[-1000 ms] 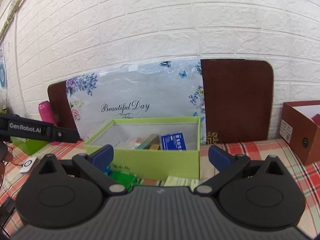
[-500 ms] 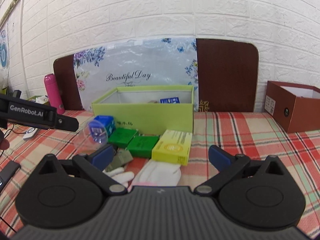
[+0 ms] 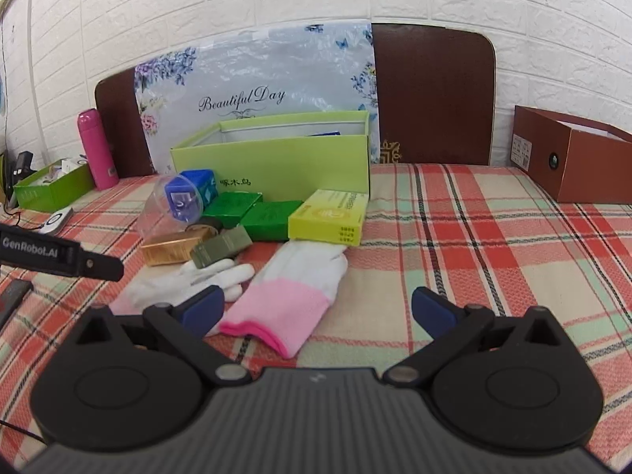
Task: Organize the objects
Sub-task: 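Withdraw both tools and move left tool onto the pink-cuffed white glove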
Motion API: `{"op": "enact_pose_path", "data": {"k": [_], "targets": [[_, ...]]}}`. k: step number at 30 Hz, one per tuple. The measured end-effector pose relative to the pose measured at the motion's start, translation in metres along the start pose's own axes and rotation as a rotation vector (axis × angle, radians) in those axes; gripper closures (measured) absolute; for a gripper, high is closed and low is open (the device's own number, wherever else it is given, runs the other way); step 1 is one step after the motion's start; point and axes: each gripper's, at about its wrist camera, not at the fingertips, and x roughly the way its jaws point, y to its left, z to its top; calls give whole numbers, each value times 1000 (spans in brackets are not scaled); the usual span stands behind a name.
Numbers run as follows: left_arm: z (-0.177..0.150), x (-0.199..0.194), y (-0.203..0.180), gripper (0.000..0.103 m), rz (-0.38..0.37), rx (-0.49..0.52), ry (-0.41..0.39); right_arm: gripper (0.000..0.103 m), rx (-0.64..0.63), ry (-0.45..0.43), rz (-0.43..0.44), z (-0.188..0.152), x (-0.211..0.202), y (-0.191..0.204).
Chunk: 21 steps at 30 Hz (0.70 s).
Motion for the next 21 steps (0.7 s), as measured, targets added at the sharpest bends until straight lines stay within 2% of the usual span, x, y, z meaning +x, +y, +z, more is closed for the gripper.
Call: {"op": "enact_pose_path", "data": {"k": [4,10,11,12,13,14,15,17,21], "targets": [[-10,7,1,22,-59,51,10,0,6,4,3,-1,1,0],[-17,31,-10,22,-71,105,67,0,5,23,3,-6,4,1],[-19,34,-10,26,-85,111,71,0,6,26,1,-6,5,1],[-19,35,-10,34,-104,111,71,0,7,29,0,-7,5,0],[-20,35,-9,54,-106,110,72,0,9,32,0,-7,6,0],[-20,34,-8,65,-102,113,69,0,12,33,1,-7,6,0],[-20,31,-6,69,-110,109,64,0,16,33,2,-7,6,-1],[-18,23,-1,92,-126,91,61,0,14,35,3,-7,8,0],[-22,2,6,93,-140,87,41,0,-14,51,11,-4,21,7]]}}
